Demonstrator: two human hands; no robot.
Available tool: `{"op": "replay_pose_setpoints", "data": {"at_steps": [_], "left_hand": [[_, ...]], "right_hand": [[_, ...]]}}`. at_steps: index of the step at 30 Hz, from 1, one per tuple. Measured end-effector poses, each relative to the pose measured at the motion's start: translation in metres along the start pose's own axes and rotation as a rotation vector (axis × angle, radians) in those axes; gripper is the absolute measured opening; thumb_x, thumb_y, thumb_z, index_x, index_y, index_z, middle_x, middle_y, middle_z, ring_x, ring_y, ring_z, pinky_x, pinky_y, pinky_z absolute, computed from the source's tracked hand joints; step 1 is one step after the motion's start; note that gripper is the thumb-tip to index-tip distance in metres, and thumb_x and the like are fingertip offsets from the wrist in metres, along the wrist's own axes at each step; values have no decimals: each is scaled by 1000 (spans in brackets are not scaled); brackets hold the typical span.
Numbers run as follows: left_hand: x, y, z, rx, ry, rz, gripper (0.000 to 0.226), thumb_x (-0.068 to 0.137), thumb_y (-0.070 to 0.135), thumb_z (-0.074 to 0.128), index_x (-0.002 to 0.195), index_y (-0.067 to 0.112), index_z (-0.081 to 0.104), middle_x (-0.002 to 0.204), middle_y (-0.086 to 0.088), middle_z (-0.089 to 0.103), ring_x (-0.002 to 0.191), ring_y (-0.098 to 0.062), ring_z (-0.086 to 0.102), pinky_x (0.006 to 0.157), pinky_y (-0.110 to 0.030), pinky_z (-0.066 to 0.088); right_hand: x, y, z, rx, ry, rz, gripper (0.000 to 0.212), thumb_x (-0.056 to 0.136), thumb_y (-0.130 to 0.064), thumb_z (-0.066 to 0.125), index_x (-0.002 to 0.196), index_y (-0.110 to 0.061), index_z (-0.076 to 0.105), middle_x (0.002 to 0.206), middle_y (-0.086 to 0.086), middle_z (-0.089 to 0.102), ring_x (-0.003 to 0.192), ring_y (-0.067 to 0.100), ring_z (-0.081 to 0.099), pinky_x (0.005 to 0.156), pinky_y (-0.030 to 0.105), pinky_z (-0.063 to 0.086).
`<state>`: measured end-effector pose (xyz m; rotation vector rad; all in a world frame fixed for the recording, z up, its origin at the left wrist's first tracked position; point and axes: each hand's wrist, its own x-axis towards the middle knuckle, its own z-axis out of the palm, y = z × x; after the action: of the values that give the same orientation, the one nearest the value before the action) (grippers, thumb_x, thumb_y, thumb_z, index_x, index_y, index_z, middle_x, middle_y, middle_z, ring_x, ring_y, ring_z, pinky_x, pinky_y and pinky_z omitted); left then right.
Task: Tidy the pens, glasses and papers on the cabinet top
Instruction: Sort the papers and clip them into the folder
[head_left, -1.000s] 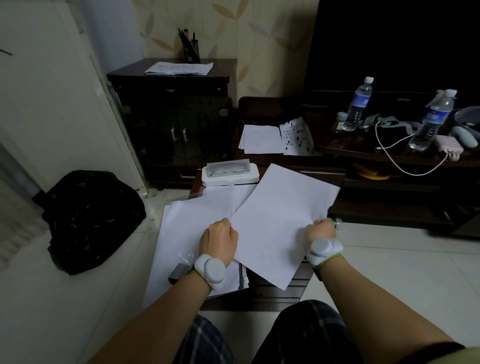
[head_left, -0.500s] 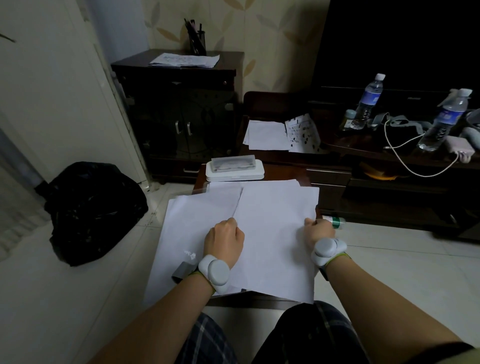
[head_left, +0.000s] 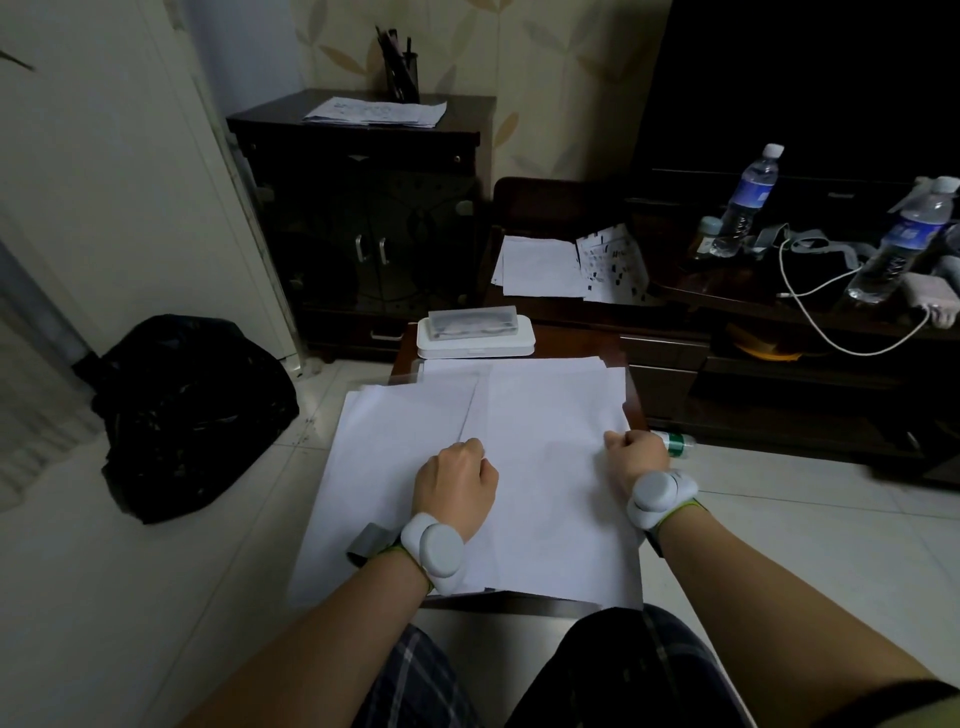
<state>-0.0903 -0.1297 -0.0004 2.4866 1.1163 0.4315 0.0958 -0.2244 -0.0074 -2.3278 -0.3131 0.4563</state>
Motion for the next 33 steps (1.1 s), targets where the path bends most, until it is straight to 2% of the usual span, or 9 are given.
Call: {"op": "replay_pose_setpoints", "data": {"at_steps": [3, 6, 10, 14, 20, 24, 27, 31, 33], "left_hand": [[0, 1, -1, -13, -6, 4, 21, 91, 14, 42, 92, 1, 59, 88, -12, 65, 76, -28, 58, 69, -36, 48], [-1, 1, -2, -22, -18, 15, 18, 91, 14, 42, 83, 3, 54, 82, -12, 61, 75, -30, 58, 65, -35, 47], [-2, 0, -2, -17, -8, 29, 19, 91, 12, 41, 73, 7, 43, 71, -8, 50, 66, -26, 50, 60, -34, 40], [0, 0, -3, -32, -8, 19, 21, 91, 13, 41, 87, 0, 57, 84, -13, 62, 77, -31, 58, 67, -38, 46], [2, 3, -2, -73, 15, 1, 23, 91, 14, 43, 94, -1, 60, 94, -15, 65, 88, -33, 61, 72, -38, 48], [1, 5, -2, -81, 7, 6, 23, 91, 13, 42, 92, -2, 60, 93, -15, 65, 84, -32, 61, 71, -39, 48], [-1, 6, -1, -76, -1, 21, 21, 91, 12, 40, 84, 0, 56, 90, -15, 63, 79, -31, 59, 68, -38, 48], [-1, 8, 0, -85, 9, 26, 24, 92, 14, 41, 92, -2, 59, 93, -15, 64, 83, -34, 60, 73, -41, 49], [-1, 8, 0, -85, 20, 28, 23, 91, 15, 41, 92, -1, 58, 93, -15, 64, 83, -34, 59, 73, -41, 49]], "right_hand": [[0, -2, 4, 10, -13, -4, 35, 96, -25, 49, 67, -5, 53, 88, 22, 61, 89, 36, 56, 71, 26, 33], [-1, -6, 13, 21, -24, 5, 46, 95, -28, 49, 53, -13, 38, 58, 6, 42, 74, 27, 44, 69, 27, 32], [-5, -11, 25, 80, -37, 10, 41, 92, -41, 51, 64, -11, 48, 67, 6, 49, 76, 26, 45, 78, 30, 37], [-7, -1, 23, 70, -133, 13, 38, 88, -32, 60, 61, -9, 47, 63, 6, 46, 71, 23, 46, 66, 26, 33], [-7, 3, 21, -1, -32, -27, 43, 85, -19, 61, 50, -10, 38, 53, 8, 37, 51, 19, 34, 47, 26, 27], [-11, -3, 31, 82, -45, -43, 34, 86, -20, 62, 60, -9, 44, 66, 11, 43, 69, 23, 41, 65, 25, 32], [-16, -9, 45, 113, -70, -81, 43, 85, -18, 64, 52, -13, 37, 59, 7, 39, 68, 22, 38, 65, 26, 32], [-24, -17, 60, 144, -116, -85, 30, 84, -18, 63, 61, -8, 47, 67, 11, 43, 69, 19, 39, 65, 25, 33], [-28, -19, 66, 143, -136, -88, 36, 85, -18, 63, 57, -10, 42, 67, 11, 42, 68, 20, 38, 63, 25, 32]]}}
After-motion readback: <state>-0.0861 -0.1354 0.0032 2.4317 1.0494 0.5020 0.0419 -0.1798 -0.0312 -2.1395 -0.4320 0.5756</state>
